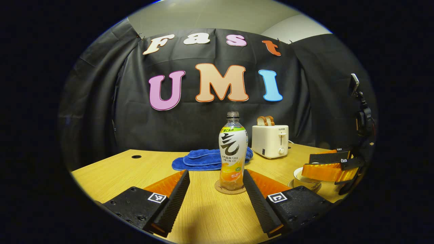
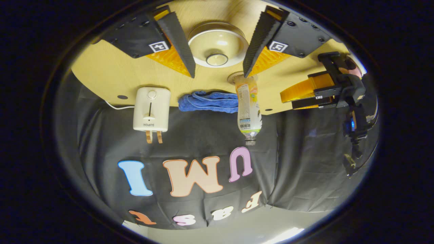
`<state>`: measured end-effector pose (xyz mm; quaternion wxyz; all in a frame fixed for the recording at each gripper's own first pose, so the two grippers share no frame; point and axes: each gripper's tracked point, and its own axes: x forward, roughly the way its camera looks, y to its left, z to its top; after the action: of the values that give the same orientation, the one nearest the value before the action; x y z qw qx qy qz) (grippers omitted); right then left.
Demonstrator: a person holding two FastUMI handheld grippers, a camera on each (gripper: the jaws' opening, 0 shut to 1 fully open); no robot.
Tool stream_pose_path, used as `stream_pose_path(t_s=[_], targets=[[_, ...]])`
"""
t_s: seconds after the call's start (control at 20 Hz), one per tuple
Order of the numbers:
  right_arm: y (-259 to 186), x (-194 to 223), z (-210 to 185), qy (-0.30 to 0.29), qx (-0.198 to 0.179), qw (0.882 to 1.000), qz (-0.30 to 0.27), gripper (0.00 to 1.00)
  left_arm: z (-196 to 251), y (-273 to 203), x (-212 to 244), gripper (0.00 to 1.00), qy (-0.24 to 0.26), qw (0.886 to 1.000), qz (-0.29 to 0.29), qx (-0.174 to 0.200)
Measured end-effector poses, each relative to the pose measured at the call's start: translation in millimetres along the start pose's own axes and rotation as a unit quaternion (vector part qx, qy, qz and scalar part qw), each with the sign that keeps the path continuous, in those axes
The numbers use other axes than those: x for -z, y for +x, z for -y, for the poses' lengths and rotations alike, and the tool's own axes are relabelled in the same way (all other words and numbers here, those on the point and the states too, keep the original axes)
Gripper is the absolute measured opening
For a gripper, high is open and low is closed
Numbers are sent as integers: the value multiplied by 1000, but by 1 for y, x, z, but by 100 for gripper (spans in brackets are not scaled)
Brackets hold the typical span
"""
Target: Open the teacup lid with one hand, grasp the water bottle and pour water into the teacup with the other hand; after pouring, place the water bottle on the coaster and then close the teacup lid.
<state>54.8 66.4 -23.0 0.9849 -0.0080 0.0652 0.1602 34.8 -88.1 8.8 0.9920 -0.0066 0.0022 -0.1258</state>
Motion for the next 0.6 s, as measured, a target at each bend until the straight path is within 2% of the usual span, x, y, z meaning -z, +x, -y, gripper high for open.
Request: stream_pose_path(t_s=[0.15, 0.3, 0.4, 0.45, 0.6], targets=[[-6, -7, 4, 6, 10, 1000, 27, 100, 0, -1, 0, 92, 0, 1000, 0, -1], [-13, -17, 13, 9, 34, 998, 59, 100, -1, -2, 0, 92, 0, 1000, 0, -3], [-17, -15, 16, 5, 47, 997, 59, 94, -2, -3, 0, 92, 0, 1000, 0, -5], [-19, -15, 18, 4, 53, 997, 61, 97, -3, -4, 0, 92, 0, 1000, -1, -7], [-26, -15, 28, 5, 72, 995, 62, 94, -7, -5, 0, 92, 1, 1000, -1, -18]])
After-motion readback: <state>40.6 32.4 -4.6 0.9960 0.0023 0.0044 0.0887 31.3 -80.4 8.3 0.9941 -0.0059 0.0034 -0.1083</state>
